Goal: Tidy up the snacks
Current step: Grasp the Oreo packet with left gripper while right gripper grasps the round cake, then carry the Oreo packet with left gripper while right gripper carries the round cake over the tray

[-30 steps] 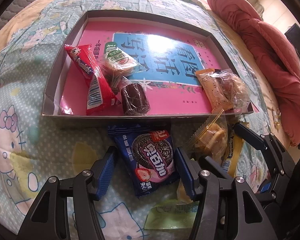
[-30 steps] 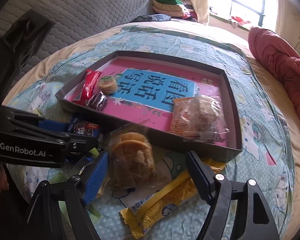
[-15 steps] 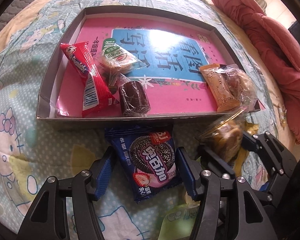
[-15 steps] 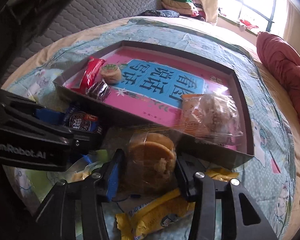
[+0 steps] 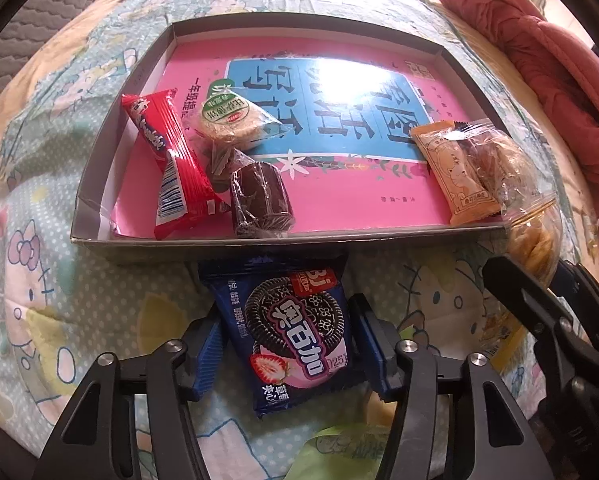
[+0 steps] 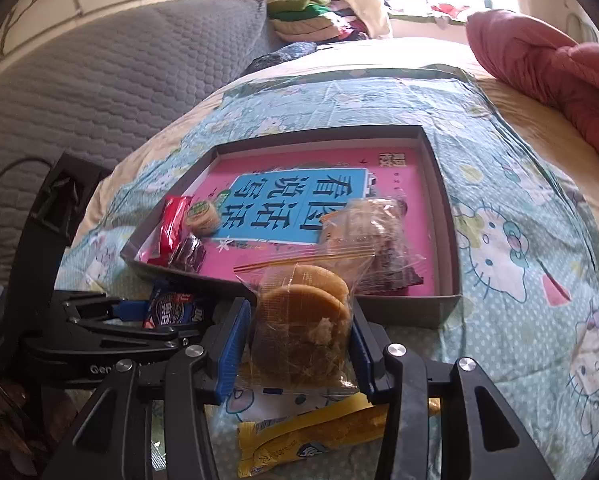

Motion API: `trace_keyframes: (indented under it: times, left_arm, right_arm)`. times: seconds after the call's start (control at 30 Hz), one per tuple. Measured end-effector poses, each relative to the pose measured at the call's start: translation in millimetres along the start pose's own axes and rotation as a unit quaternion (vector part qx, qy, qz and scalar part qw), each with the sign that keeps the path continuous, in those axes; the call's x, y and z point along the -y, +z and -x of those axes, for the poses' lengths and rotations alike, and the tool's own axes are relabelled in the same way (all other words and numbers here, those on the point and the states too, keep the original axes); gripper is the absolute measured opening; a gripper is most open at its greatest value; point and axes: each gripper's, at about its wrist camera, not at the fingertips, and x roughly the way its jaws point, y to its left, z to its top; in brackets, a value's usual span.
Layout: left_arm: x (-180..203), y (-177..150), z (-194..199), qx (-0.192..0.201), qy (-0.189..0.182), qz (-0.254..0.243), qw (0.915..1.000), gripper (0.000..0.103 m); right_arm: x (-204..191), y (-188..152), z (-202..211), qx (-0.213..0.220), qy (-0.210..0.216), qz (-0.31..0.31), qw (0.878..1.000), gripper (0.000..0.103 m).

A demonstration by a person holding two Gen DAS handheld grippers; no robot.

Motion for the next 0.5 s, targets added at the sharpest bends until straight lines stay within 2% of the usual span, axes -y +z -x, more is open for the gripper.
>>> trace_keyframes:
  times: [0.13,0.5]
  left_arm:
    - [7.7,-3.3,-0.6,0.015,0.006,-0.005,0.9999,0.055]
    - [-9.5,-14.9,7.2,0.021,-0.023,-0.005,0.9995,0.053]
  right_arm:
    - [2.2,2.5,2.9,0.006,0.006,-0.008,1.000,0.047]
    - [-8.7,1.2,10.9,0.015,0.024,-0.002,1.000,0.047]
